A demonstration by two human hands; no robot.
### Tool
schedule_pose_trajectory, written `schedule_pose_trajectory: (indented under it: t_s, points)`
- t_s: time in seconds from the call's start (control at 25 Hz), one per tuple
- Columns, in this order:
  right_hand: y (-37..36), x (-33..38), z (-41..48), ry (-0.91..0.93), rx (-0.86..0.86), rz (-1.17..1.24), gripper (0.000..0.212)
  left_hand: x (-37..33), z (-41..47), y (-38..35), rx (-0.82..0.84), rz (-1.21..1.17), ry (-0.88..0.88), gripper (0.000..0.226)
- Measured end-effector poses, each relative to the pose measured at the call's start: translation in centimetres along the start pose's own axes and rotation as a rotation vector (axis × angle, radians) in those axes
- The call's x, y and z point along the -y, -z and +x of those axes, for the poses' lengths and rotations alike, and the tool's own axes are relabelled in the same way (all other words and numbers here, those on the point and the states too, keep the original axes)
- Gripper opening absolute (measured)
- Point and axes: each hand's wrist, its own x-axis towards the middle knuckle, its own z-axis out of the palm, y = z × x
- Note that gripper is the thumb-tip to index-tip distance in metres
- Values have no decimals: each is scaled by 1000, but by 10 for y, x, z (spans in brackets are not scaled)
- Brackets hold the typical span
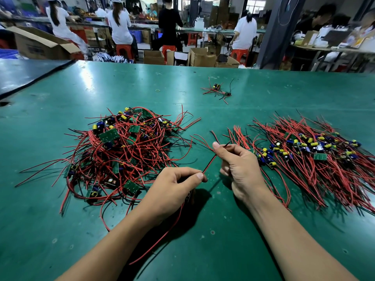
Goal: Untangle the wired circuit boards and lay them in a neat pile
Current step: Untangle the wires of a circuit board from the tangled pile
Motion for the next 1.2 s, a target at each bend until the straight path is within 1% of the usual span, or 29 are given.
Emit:
schedule_pose_trajectory:
  t_s: [0.12,0.28,0.4,0.52,0.6,0.64,0.68,0.76,0.8,0.84,0.92,1.04,1.2]
  points:
    - [-1,3,1,-68,6,32,29,-1,-1,0,7,-15,10,17]
    - [-1,9,3,-222,-25,138,45,-1,-3,2,55,-10,5,17]
    - [2,10,3,-265,-30,157,50,-1,-3,1,61,5,8,17]
    - [4,9,2,-216,-38,68,44,-1,-3,0,50,13,17,16]
    - [5,10,2,-170,-31,-11,42,-2,-4,-1,11,9,13,16]
    - [5,10,2,-164,-23,-38,48,-3,-4,-2,-25,-3,16,18]
    - [5,10,2,-165,-15,-53,58,-4,-3,-3,-67,-51,39,20]
    - [6,10,2,-166,0,-73,77,-8,-1,-3,-136,-272,145,28]
    - [6,10,1,-160,13,-92,82,-10,1,-2,-158,-394,199,34]
    - [6,9,0,-151,29,-121,82,-12,3,0,-173,-493,238,40]
    - [5,5,-4,-128,65,-183,75,-13,7,4,-181,-617,279,50]
    - [1,-1,-9,-89,132,-254,67,-12,8,6,-166,-647,288,58]
    - [-5,-4,-16,7,181,-346,71,-9,9,8,-153,-645,280,64]
